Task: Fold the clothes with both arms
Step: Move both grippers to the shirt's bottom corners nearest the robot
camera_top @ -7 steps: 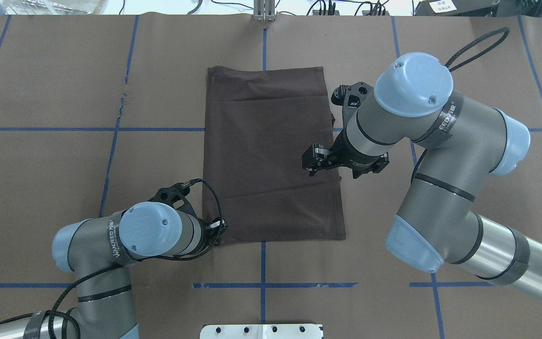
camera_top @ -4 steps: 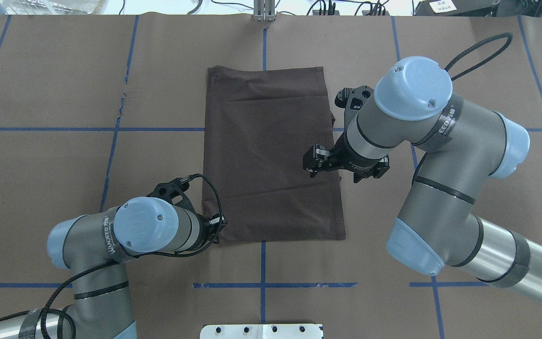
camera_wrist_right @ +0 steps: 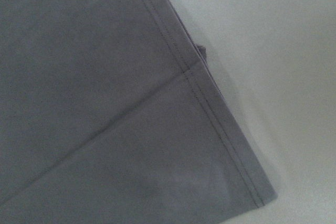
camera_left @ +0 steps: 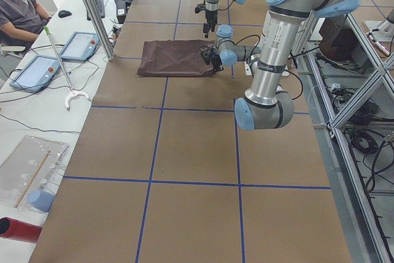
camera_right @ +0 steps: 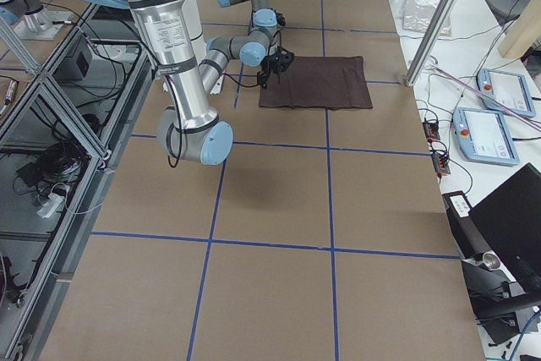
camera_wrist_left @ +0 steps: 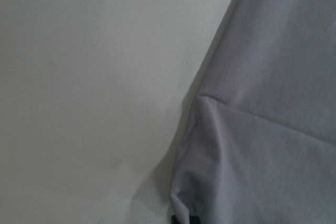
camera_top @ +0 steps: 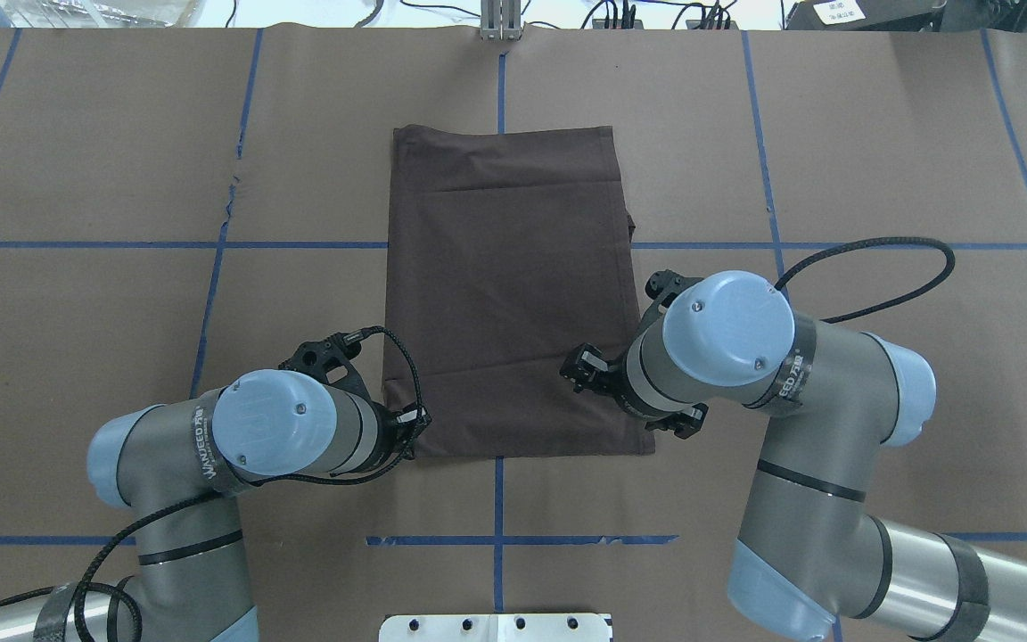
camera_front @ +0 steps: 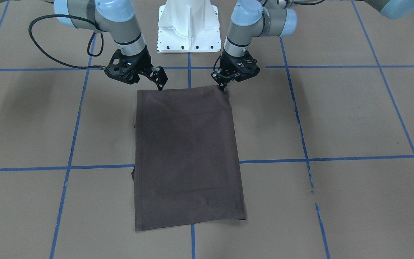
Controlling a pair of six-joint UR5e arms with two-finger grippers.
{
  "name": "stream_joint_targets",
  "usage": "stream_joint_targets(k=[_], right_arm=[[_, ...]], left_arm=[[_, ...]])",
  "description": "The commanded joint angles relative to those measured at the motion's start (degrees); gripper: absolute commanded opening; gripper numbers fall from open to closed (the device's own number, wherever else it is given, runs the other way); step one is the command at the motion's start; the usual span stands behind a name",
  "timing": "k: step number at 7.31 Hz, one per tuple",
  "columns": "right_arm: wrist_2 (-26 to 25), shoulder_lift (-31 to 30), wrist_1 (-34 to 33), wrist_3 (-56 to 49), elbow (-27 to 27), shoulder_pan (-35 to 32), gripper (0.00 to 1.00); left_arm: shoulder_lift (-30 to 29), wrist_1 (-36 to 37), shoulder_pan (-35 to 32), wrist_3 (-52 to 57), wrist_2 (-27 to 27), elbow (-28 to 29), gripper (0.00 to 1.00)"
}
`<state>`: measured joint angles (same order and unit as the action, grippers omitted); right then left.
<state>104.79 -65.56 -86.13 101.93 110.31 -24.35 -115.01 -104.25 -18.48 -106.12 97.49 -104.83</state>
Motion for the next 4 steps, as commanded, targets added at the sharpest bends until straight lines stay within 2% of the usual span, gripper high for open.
stream_joint_targets(k=[1, 4], right_arm=[[-2.39, -0.89, 2.36, 1.69, -3.33, 1.5, 1.0], [-3.1, -0.97, 2.46, 1.6, -5.89, 2.02, 1.0]], left_arm=[[-0.3, -0.08, -0.24, 0.03, 0.07, -0.03, 0.0], [-0.39, -0.08, -1.2, 0.12, 0.24, -0.81, 0.0]])
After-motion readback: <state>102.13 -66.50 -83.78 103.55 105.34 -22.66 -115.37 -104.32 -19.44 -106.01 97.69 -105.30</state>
